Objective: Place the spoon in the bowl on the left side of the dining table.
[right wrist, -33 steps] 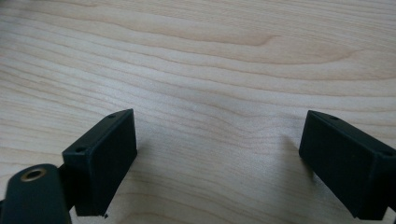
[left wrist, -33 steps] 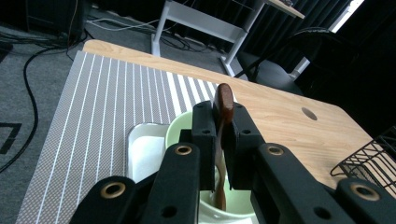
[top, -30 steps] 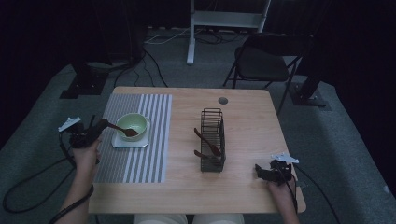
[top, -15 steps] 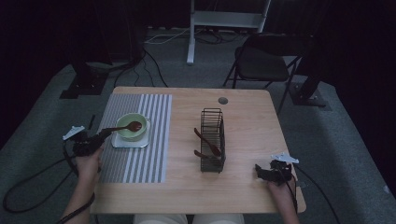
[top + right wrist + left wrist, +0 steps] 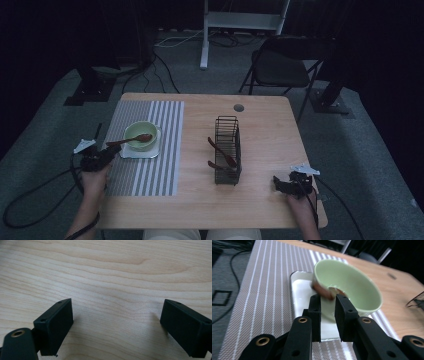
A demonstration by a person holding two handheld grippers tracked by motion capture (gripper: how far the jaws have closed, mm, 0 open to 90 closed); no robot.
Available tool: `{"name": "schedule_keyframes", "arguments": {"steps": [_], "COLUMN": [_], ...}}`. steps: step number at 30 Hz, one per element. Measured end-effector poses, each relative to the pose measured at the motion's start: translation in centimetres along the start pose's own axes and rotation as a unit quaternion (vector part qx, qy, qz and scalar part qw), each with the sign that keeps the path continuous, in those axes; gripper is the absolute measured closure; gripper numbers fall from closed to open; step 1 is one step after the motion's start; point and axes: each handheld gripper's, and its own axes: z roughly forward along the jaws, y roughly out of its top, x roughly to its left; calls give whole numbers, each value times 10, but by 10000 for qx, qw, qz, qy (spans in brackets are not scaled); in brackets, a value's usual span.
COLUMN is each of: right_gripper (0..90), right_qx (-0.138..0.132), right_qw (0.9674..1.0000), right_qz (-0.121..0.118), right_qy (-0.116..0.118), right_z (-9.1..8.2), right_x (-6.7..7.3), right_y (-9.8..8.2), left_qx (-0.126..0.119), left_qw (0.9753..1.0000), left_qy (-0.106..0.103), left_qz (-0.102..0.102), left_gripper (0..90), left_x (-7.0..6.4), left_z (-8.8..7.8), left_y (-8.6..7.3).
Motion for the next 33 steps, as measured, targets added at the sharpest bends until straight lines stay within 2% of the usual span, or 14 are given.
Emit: {"name": "schedule_keyframes", "arguments": {"steps": [2,5,11,13,15,17,18,19,20,21,25,29,31,33], "right_gripper": [106,106,106,106,106,106,106,106,106,106,106,106,106,106], "right_qx": [0,0,0,0,0,1,0,0,2,0,4,4,4,3], "right_qw": [10000,10000,10000,10000,10000,10000,10000,10000,10000,10000,10000,10000,10000,10000], "right_qz": [-3,-2,-2,0,0,1,-2,-2,3,0,5,5,5,3], "right_qy": [-1,0,-1,-1,-1,0,-1,-1,-1,-1,0,-1,-1,-1], "right_z": [0,0,0,0,0,0,0,0,0,0,0,0,0,0], "right_x": [0,0,0,0,0,0,0,0,0,0,0,0,0,0], "right_y": [0,0,0,0,0,0,0,0,0,0,0,0,0,0], "left_qx": [67,179,304,304,409,432,409,325,286,295,333,230,250,324], "left_qw": [9999,9992,9978,9975,9968,9954,9948,9942,9945,9945,9931,9936,9940,9932], "left_qy": [118,293,493,491,498,614,673,763,732,724,753,767,778,796], "left_qz": [98,206,318,400,482,600,648,681,691,692,838,797,728,782], "left_gripper": [675,549,290,265,157,132,72,72,59,0,0,0,0,0], "left_x": [-1,-3,-6,-8,-9,-12,-13,-14,-15,-15,-19,-21,-22,-23], "left_z": [1,2,-3,-6,-7,-9,-11,-14,-16,-18,-26,-34,-38,-41], "left_y": [-2,-6,-13,-16,-18,-21,-23,-25,-26,-28,-36,-41,-43,-46]}}
